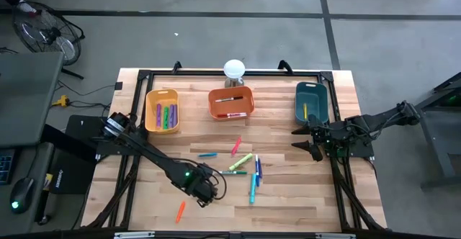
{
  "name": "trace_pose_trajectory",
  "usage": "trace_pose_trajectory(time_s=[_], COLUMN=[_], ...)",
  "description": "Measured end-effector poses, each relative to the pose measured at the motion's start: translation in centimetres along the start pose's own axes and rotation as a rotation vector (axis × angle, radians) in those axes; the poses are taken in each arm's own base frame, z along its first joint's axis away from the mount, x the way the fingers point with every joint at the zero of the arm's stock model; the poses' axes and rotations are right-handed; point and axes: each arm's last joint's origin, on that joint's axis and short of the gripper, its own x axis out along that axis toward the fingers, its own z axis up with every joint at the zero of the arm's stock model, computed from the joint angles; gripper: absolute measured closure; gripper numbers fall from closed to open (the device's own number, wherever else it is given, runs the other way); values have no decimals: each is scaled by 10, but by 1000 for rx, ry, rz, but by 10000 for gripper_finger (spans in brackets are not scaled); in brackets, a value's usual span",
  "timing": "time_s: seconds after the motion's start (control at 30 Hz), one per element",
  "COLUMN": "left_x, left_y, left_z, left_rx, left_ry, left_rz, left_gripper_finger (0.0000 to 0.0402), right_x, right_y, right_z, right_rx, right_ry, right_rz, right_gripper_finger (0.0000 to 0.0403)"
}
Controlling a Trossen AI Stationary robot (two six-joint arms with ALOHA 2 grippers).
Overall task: Pick & Place Markers
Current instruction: Put the pink marker pen into the orange bin
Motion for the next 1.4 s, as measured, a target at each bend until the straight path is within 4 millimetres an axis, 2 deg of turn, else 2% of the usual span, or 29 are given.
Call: trace_pose_trajectory(time_s=[0.17,0.27,0.63,0.87,1.17,1.3,1.4], left_x=[-24,-34,-64,-85,-84,-82,-71], left_y=[-1,4,35,65,113,134,146], left_z=[10,24,101,154,210,225,235], left_rx=[52,67,163,155,114,120,153], left_ry=[-81,-132,-221,-276,-277,-262,-228], left_rz=[-6,-12,-18,-19,-13,-10,23], left_gripper_finger=[373,373,373,373,373,373,373], right_x=[0,0,0,0,0,0,0], right_y=[0,0,0,0,0,0,0], right_z=[0,0,0,0,0,0,0], right_rx=[0,0,0,0,0,0,0], right_ry=[0,0,0,0,0,0,0], right_rz=[0,0,0,0,0,0,0], right_gripper_finger=[150,151,151,150,150,150,151])
